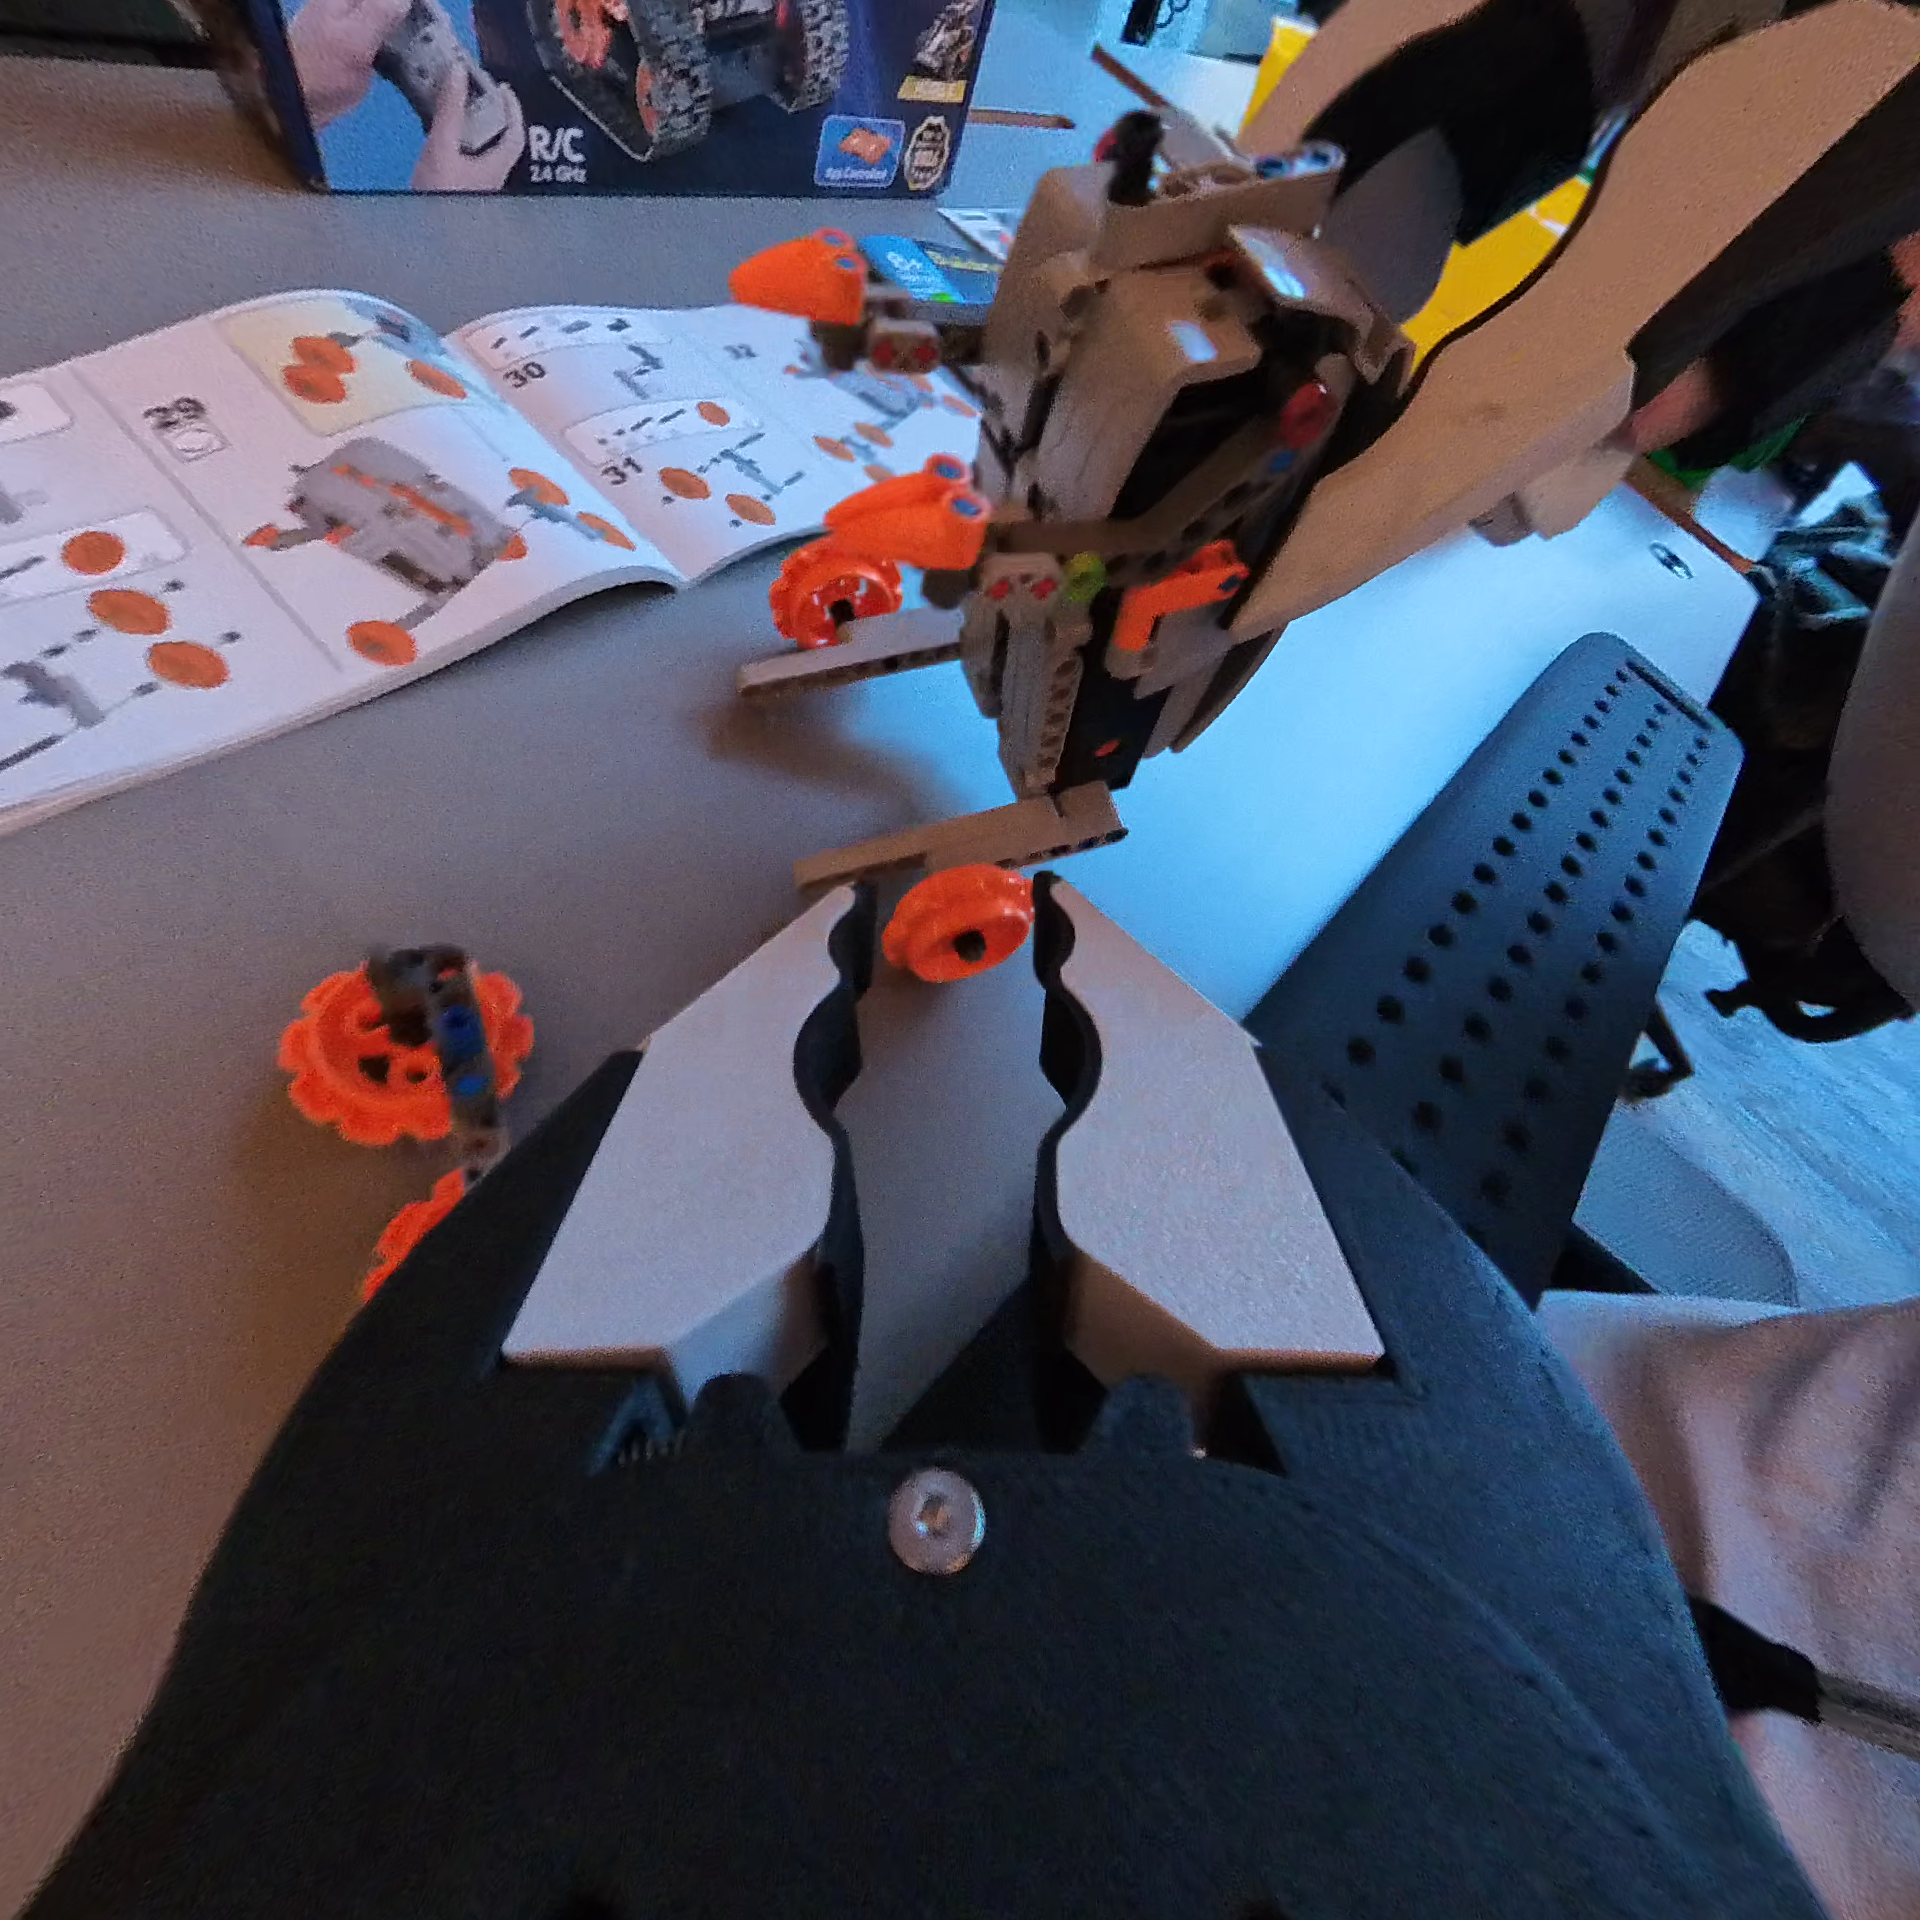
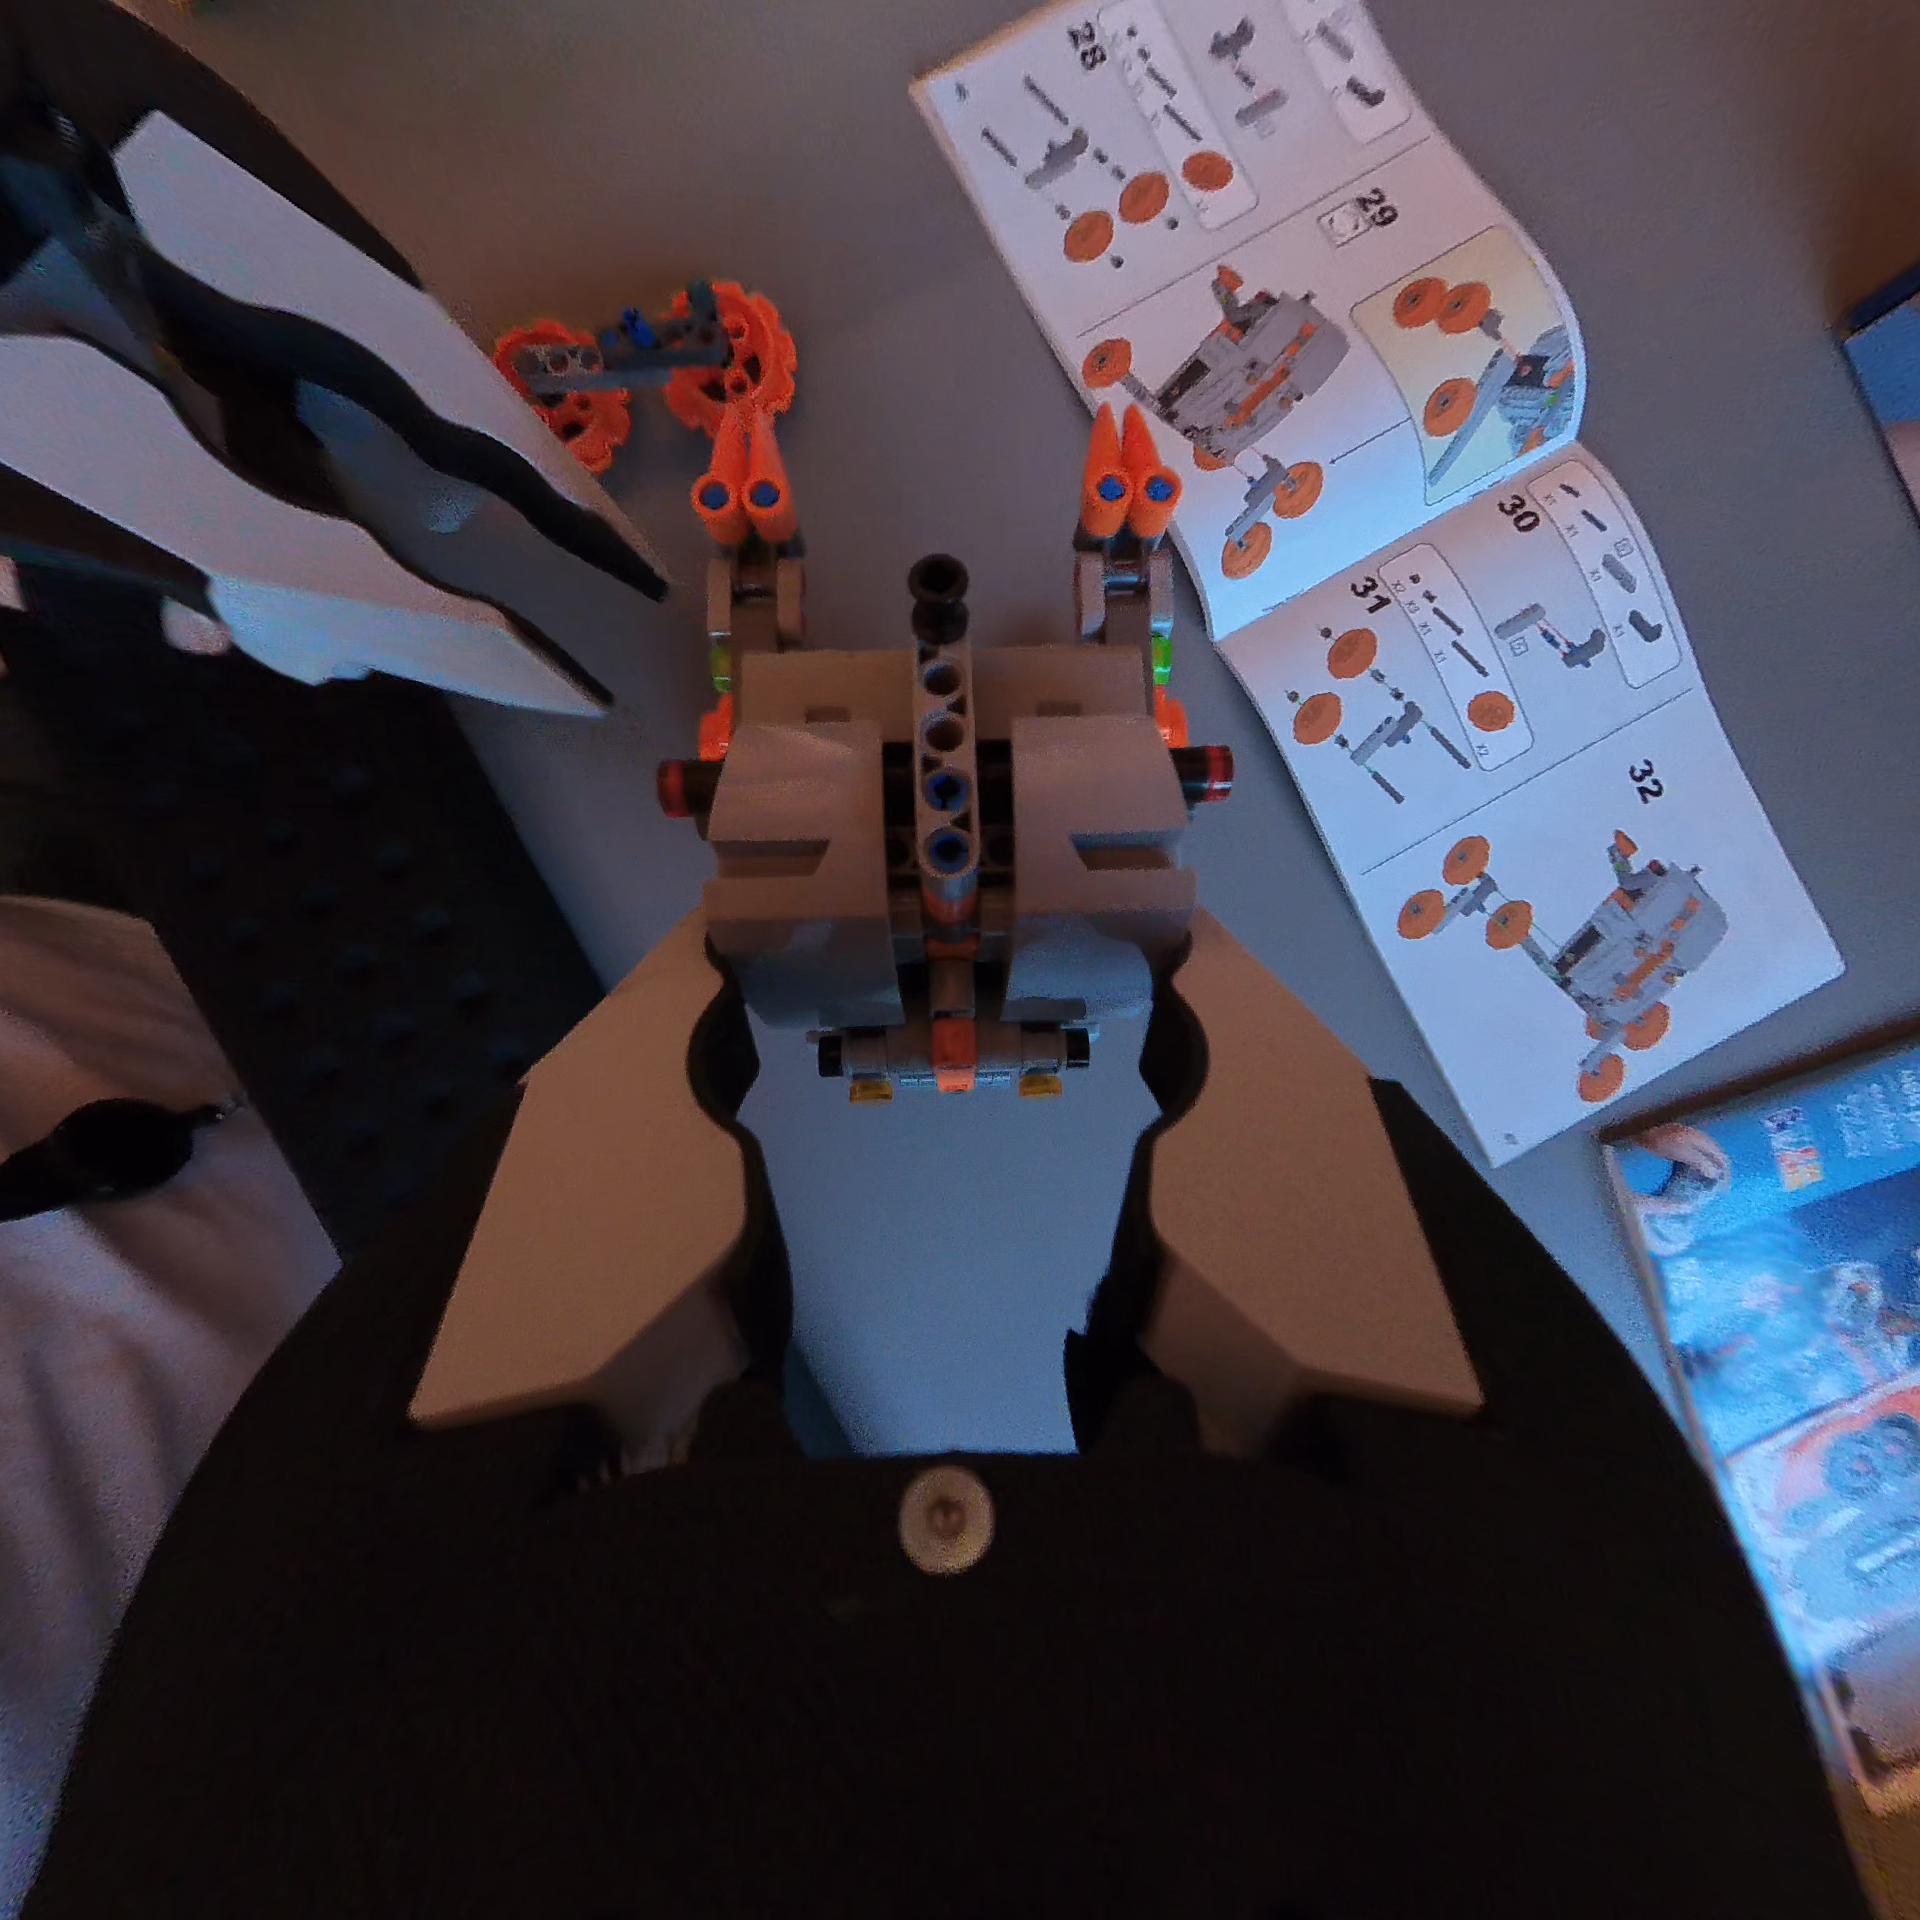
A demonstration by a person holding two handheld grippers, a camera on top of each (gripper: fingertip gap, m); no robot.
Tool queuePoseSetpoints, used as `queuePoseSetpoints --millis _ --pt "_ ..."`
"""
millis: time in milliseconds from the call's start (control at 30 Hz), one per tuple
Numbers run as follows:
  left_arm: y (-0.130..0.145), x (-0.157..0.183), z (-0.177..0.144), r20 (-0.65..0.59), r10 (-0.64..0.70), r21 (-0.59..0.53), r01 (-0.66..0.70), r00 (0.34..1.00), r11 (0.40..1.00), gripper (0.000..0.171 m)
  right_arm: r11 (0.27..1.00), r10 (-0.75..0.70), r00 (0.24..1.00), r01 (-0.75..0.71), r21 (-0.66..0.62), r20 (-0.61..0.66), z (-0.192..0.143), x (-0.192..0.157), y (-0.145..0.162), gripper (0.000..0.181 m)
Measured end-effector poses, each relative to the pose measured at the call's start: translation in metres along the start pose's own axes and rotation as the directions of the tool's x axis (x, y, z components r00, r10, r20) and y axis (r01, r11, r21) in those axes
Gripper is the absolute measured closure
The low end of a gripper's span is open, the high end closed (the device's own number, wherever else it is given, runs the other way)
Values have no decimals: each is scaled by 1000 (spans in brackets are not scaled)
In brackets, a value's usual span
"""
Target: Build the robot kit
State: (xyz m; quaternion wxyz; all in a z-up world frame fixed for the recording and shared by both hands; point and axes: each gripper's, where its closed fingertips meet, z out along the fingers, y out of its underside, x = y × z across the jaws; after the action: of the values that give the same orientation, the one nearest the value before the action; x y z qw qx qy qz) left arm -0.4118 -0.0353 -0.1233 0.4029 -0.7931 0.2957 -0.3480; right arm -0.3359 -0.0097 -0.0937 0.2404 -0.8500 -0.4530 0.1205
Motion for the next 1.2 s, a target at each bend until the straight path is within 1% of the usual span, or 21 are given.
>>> queuePoseSetpoints --millis 67,100,167,233,300,400,467,533,633,700,733,833,867,900,1033,1067,1133,1200 --pt "0 -9 -15 56 25 22 -27 998 999 142 999 -2 1000 3 47 -9 2 -1 6 106" --pt "-1 -16 -24 103 48 36 -52 994 998 139 998 1 1000 -1 64 -9 3 -1 10 106" --pt "-4 -39 -42 250 94 51 -110 964 993 127 998 17 1000 -17 53 -12 8 0 22 106" --pt "-2 -57 -56 352 147 25 -167 924 986 115 999 17 1000 -17 33 -26 14 1 32 106" --pt "6 -62 -59 348 149 -16 -153 925 988 116 999 22 999 -21 40 -25 18 0 36 106" --pt "15 -65 -54 315 94 -38 -87 944 995 122 998 28 999 -26 60 -26 19 1 34 106" --pt "23 -68 -48 316 90 -85 -66 944 994 124 997 25 999 -23 77 -29 20 1 33 106" --pt "28 -70 -42 322 101 -124 -64 941 990 124 993 16 999 -12 121 -31 19 1 30 105" --pt "32 -75 -36 344 131 -169 -76 930 983 127 977 10 999 -2 215 -40 10 2 26 92" --pt "32 -76 -32 342 132 -184 -71 930 980 132 960 10 999 3 278 -45 2 4 28 92" --pt "33 -78 -30 347 133 -189 -70 928 980 135 950 5 999 11 312 -48 0 5 24 92" --pt "35 -85 -29 370 143 -213 -66 918 975 147 907 -10 998 37 419 -68 -6 12 33 94" --pt "36 -84 -28 363 144 -219 -65 921 973 159 890 -10 997 44 454 -77 -7 16 36 95" --pt "36 -83 -28 352 139 -221 -63 925 973 165 869 -5 996 50 492 -92 -9 21 38 97" --pt "36 -86 -28 363 123 -220 -43 924 974 166 777 31 991 59 626 -131 -18 37 44 107" --pt "37 -87 -28 368 126 -230 -41 921 972 162 763 45 990 51 645 -131 -20 40 45 108" --pt "40 -91 -27 385 143 -258 -42 912 965 152 757 79 990 19 653 -120 -21 45 48 108" --pt "39 -90 -25 375 159 -262 -60 913 963 166 759 87 992 -3 651 -96 -18 45 49 109"
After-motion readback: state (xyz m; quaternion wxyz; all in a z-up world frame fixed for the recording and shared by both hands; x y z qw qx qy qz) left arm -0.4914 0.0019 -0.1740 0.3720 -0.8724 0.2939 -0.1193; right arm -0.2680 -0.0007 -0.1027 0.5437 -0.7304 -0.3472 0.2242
